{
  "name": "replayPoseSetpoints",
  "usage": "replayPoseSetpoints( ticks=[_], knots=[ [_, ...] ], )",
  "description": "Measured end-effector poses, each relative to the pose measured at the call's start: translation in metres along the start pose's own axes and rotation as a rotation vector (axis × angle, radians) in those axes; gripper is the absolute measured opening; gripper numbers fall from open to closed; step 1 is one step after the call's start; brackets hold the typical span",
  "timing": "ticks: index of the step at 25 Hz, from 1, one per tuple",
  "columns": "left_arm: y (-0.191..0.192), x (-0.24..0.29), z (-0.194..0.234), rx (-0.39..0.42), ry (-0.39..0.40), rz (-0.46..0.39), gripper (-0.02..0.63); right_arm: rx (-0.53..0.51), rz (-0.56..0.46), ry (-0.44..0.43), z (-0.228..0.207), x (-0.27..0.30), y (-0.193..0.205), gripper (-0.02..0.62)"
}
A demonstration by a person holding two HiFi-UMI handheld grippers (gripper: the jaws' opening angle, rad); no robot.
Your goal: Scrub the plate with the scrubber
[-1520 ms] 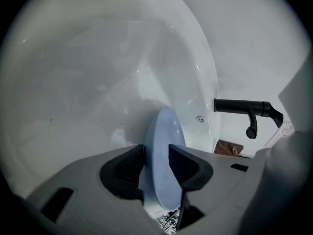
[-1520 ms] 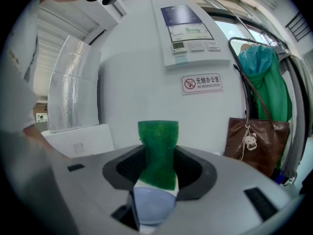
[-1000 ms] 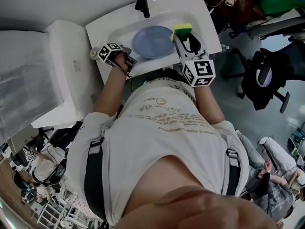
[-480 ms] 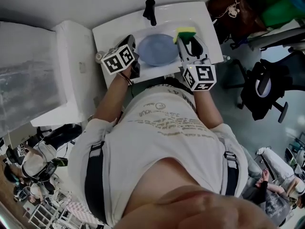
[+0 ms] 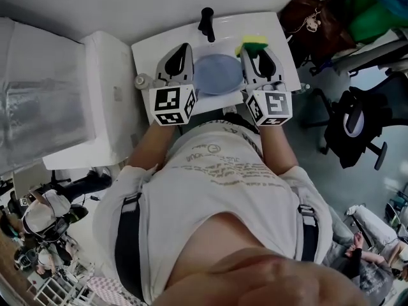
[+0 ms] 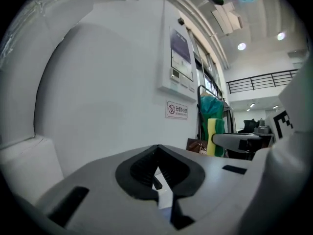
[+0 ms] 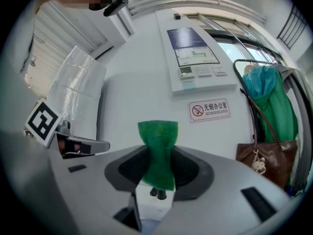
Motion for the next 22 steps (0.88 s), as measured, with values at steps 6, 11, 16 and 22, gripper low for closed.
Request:
replayPoseSetpoints(
  ticks=[6,11,16,22],
  knots=[
    [0.013,-0.017,-0.002,-0.027,0.01,0.054,0.021,0.001,0.014,0.003,0.018,-0.009,0.011,0.146],
    [0.023,-0.036,-0.005,-0.025,0.029,0.072,0.021,0.013,0.023,0.012,0.034,-0.022,0.021,0.147],
    [0.029,-0.052,-0.004,-0.036,0.036,0.078,0.021,0.012,0.033,0.009,0.05,-0.031,0.029,0.147],
    [0.028,-0.067,0.0,-0.051,0.038,0.079,0.021,0.01,0.038,0.001,0.065,-0.037,0.029,0.147]
  ],
)
Point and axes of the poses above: the fingertips, and each gripper's own axes: x forward along the fingers, z to its left, y out of its underside, the point moved 3 cm from there along -x, backward along the fingers, and after that the axes turned 7 degrees about x, right-handed, at the moved point
